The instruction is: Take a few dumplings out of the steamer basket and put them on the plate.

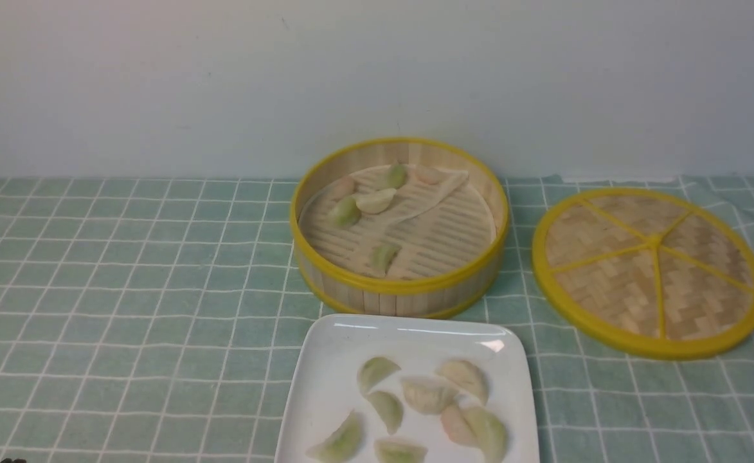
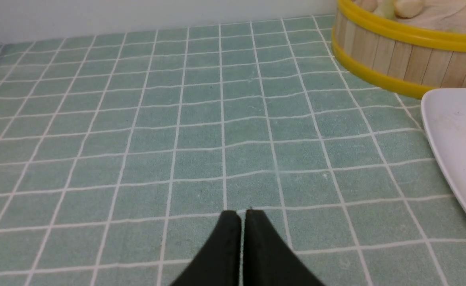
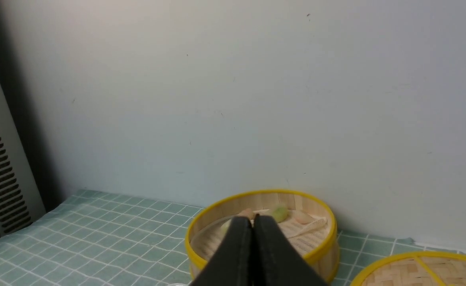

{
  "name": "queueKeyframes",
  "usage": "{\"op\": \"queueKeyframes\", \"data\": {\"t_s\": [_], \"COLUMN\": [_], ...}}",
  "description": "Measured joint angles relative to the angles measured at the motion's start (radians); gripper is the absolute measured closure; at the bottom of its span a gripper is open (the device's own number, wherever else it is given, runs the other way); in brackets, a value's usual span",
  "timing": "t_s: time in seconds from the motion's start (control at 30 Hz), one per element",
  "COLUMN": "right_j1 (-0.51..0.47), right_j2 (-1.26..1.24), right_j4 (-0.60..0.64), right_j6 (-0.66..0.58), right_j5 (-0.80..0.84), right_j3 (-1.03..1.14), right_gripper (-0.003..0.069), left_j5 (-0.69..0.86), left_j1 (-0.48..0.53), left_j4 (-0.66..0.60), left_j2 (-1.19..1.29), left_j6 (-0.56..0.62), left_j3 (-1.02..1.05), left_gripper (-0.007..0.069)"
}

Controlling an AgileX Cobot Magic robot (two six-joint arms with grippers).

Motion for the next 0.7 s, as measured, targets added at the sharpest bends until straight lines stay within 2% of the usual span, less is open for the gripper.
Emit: {"op": "queueKeyframes", "data": {"t_s": [0.5, 0.63, 0.7], "right_j1": [0.000, 0.000, 0.000], "right_j2": [0.000, 0.000, 0.000], "right_j4": [0.000, 0.067, 0.128], "right_j6": [-0.004, -0.056, -0.129], "right_j5": [-0.009, -0.033, -0.052], "right_j3": [0.000, 0.000, 0.000], "right_gripper": [0.0673, 0.0673, 0.0673], "left_j5": [0.000, 0.000, 0.000], "left_j1": [0.000, 0.000, 0.000], "left_j4": [0.000, 0.000, 0.000], "left_j2": [0.000, 0.000, 0.000], "left_j6": [0.000, 0.000, 0.000], "left_j3": [0.000, 0.000, 0.000], "left_gripper": [0.0631, 0.0631, 0.0631]}}
